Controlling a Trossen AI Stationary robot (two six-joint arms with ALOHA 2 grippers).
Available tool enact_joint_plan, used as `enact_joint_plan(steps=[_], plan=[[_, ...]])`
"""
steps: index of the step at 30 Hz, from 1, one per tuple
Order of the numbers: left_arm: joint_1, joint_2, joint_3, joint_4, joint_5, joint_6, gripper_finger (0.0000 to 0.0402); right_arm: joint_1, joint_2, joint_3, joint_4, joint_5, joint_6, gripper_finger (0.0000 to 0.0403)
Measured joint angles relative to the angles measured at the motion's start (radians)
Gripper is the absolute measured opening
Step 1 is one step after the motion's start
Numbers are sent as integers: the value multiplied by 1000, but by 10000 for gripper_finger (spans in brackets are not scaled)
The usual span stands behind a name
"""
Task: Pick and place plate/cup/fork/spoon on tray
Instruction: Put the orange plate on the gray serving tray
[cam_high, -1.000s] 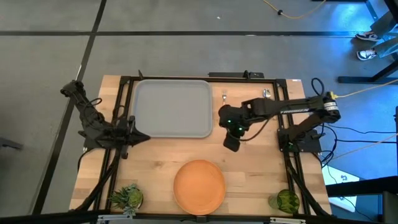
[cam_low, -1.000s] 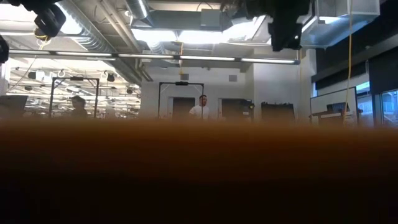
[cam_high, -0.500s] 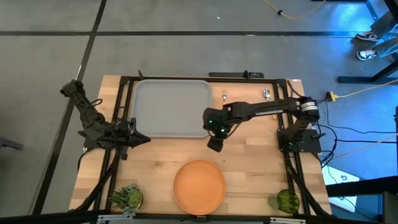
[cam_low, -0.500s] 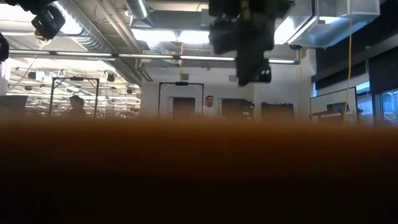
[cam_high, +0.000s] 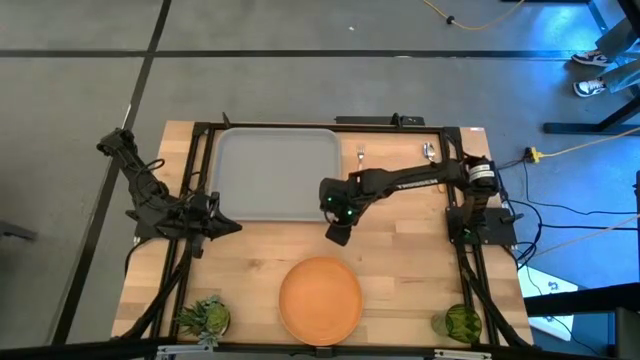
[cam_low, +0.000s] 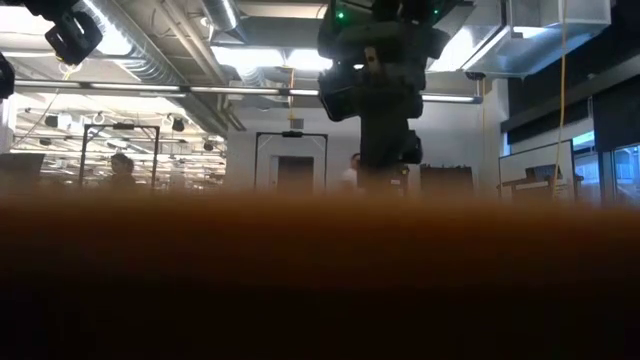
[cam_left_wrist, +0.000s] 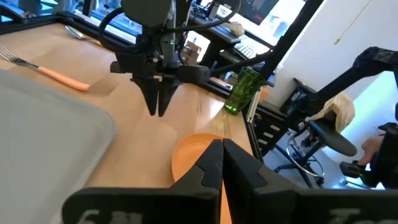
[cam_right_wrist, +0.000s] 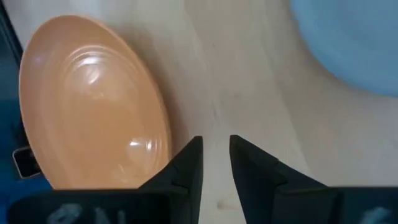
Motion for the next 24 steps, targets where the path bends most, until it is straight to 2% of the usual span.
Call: enact_joint_plan(steps=[5,12,14,16,21,24], plan=[[0,0,0,0,0,0,0,-54,-7,38,-51,82,66,85],[0,0,0,0,-8,0,0,-155,-7,148,-221,283,146,85],[0,0,0,0,-16,0,0,-185,-8,170,-260,312,166,85],[0,0,0,0,-16,0,0,-206,-9,176,-273,285,115,85],[0,0,0,0,-16,0,0,-205,-9,176,-315,40,-168,85],[0,0,0,0,-16,11,0,-173,-9,176,-342,-13,-316,85]])
